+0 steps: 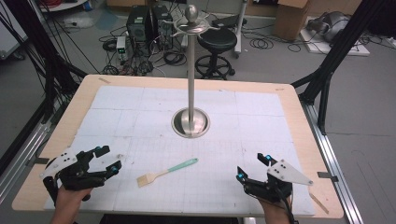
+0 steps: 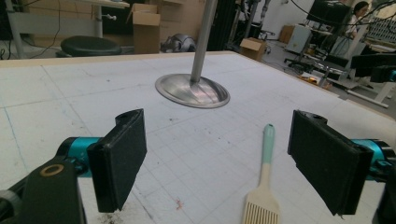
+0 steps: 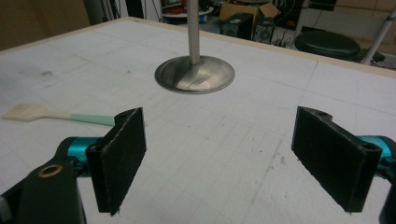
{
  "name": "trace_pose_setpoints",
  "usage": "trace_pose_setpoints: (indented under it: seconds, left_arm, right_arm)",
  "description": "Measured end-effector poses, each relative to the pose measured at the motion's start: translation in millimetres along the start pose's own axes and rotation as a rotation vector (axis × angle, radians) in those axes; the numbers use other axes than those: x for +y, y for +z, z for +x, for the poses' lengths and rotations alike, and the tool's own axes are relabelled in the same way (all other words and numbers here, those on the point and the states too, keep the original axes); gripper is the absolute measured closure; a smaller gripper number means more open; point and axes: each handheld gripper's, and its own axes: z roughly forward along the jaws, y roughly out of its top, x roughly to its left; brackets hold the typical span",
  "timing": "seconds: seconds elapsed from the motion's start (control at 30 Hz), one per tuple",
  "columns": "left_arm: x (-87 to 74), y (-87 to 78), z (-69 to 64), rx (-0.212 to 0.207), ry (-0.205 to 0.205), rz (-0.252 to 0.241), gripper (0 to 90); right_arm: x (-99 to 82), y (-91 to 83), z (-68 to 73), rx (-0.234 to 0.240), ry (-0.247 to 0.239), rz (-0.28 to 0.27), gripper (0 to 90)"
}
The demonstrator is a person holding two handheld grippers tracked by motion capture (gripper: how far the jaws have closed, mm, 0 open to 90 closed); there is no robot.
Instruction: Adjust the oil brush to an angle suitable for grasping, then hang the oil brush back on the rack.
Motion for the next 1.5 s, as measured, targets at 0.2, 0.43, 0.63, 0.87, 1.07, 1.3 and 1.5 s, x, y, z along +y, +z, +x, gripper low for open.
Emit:
trace_pose_setpoints:
  seconds: [0.2, 0.43, 0.63, 0.87, 1.07, 1.3, 1.5]
  left_arm:
    - [-0.7, 1.4, 0.1, -0.001, 0.000, 0.004, 20.3]
    - [-1.1, 3.0, 0.1, 0.001, 0.004, 0.012, 20.8]
    - [-1.1, 4.9, -1.3, 0.005, 0.001, 0.019, 20.8]
    - [-1.2, 6.5, -0.4, 0.005, -0.007, 0.021, 20.9]
    - [-1.0, 7.2, -1.1, 0.001, -0.022, 0.024, 20.6]
    - [6.8, 21.6, -6.1, -0.061, -0.032, 0.072, 21.6]
    - [13.3, 36.2, -12.6, -0.089, -0.035, 0.088, 27.9]
  right_arm:
    - [-3.7, -14.6, -1.3, -0.018, -0.019, -0.009, 16.6]
    - [-9.2, -18.5, -11.3, -0.053, 0.017, -0.006, 16.6]
    - [-9.9, -21.0, -11.1, -0.064, 0.024, -0.013, 16.6]
    - [-10.2, -24.4, -14.2, -0.085, 0.036, -0.030, 16.6]
    - [-10.4, -23.1, -13.0, -0.082, 0.035, -0.022, 16.6]
    - [-11.7, -17.9, -10.7, -0.058, 0.030, 0.001, 16.6]
    - [-11.7, -16.6, -10.0, -0.055, 0.035, 0.010, 16.6]
